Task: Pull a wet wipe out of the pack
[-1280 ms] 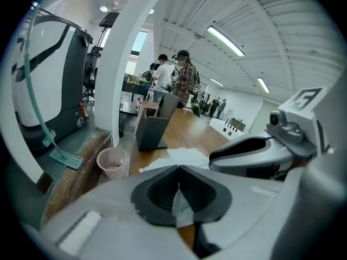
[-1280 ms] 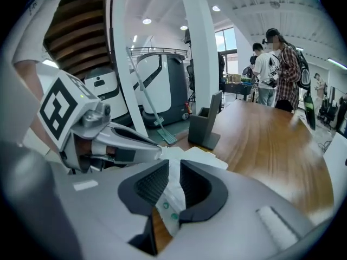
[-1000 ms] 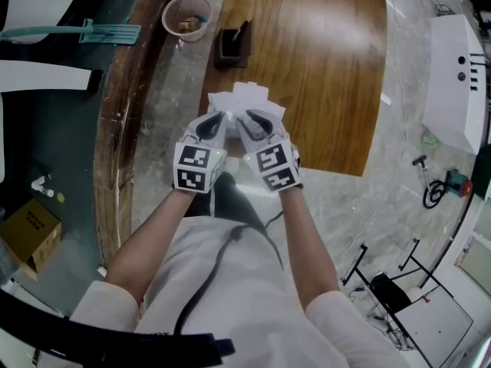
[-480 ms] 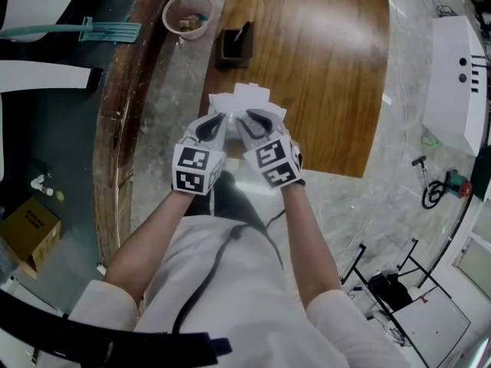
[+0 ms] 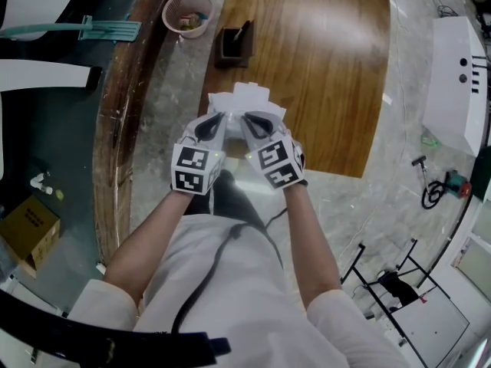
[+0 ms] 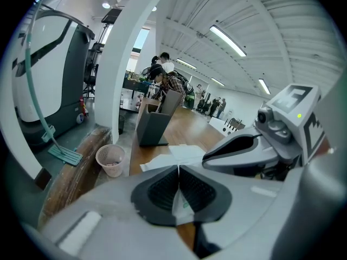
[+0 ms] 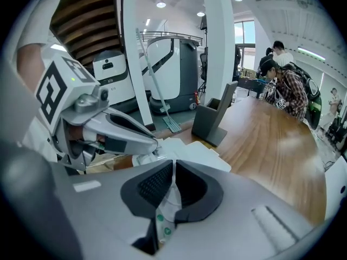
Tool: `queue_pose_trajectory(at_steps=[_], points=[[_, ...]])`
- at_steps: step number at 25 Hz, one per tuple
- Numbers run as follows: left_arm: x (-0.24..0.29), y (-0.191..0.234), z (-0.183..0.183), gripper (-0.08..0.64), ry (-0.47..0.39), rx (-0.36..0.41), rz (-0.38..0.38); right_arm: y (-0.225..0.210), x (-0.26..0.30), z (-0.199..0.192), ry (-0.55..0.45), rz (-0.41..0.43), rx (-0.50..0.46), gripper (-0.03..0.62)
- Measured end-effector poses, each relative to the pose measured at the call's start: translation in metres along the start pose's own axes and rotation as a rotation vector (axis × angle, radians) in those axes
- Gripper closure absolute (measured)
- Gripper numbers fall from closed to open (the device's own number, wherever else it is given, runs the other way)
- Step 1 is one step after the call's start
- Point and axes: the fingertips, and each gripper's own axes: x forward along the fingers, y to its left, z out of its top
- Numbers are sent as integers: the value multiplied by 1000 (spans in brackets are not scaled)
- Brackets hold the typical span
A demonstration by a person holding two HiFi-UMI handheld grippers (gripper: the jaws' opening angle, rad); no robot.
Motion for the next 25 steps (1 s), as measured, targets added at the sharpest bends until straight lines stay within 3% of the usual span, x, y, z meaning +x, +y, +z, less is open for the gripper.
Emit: queue_pose_trajectory(at_steps=[13,25], points=[[-4,-6,4,551,-11,5,-4,-4,-16,10,-81,-40,45,574],[-12,-26,15,515,-31,56,-56,-6,-42,20,-165,-91,69,575]])
